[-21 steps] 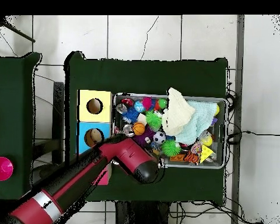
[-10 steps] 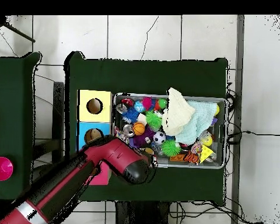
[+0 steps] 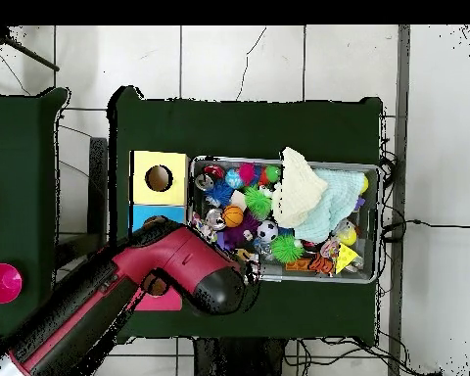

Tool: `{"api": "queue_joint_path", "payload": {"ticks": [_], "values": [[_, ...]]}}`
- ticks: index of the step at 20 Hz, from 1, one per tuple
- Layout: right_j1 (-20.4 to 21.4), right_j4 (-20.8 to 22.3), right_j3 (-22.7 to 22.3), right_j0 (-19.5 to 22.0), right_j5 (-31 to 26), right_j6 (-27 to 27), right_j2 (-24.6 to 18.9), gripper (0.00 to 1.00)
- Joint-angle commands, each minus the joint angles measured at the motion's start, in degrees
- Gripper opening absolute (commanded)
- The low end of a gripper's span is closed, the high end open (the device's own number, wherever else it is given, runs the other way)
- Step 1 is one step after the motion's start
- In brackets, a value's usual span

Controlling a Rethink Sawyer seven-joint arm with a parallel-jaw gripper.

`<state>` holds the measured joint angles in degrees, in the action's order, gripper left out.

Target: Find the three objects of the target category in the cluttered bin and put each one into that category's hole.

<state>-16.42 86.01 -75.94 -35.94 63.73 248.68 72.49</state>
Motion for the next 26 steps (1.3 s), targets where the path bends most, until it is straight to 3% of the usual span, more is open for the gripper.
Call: {"api": "queue_joint_path", "payload": {"ticks": [1, 13, 21, 26], "values": [[-7.68, -11.51, 5.03, 2.36, 12.15, 22.69, 9.19, 0.0], [-16.03, -21.78, -1.75, 0.55, 19.31, 24.51, 15.68, 0.0], [-17.31, -23.04, -4.83, -2.69, 19.12, 25.03, 14.06, 0.0], [-18.97, -24.0, -6.87, -3.21, 23.32, 25.32, 17.41, 0.0]]}}
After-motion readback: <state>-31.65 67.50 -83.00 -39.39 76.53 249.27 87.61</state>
